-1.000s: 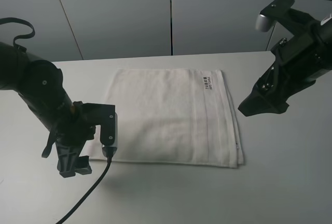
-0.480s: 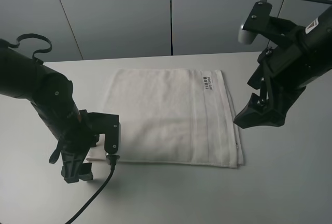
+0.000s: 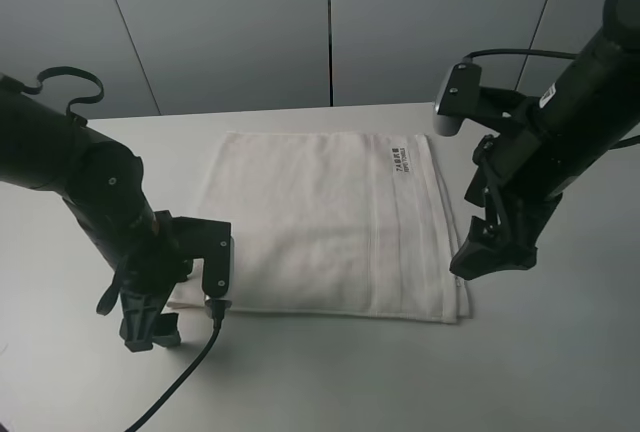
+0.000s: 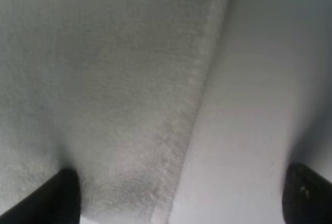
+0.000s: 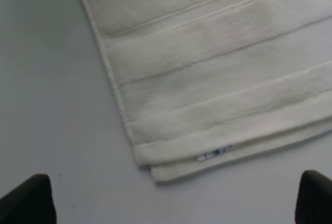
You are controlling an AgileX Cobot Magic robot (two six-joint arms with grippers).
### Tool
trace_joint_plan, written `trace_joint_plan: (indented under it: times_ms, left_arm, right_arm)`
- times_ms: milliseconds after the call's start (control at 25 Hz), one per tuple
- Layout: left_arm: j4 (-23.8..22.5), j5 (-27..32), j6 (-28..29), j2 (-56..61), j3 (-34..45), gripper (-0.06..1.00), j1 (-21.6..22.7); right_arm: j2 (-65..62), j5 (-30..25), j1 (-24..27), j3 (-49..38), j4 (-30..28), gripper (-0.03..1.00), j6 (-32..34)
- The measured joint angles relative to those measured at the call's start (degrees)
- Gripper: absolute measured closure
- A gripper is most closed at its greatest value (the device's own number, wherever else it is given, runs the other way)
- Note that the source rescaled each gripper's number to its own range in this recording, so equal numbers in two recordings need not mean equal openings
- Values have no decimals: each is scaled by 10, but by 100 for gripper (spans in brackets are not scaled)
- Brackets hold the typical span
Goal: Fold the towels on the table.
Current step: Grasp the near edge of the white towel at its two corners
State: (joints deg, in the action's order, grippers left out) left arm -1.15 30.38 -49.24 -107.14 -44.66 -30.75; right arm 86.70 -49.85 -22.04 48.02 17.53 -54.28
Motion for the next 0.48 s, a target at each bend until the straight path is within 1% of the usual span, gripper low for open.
trace_joint_plan:
  times_ms: [160,280,400,480]
  left_arm:
    - [-1,-6,-1,-1,0,-6,0]
    - [-1,-11,-4,-1,0,-6,0]
    - [-2,-15,-4,-2,0,-6,0]
    - [-2,-17,-4,-2,0,-6,0]
  right_arm:
    - [33,0,-24,0,-8,-1,-29]
    - [61,0,-58,0,-31,-1,-51]
    - [96,7,-81,0,-49,-1,-56]
    - [118,18,-86,1,-53,-1,-57]
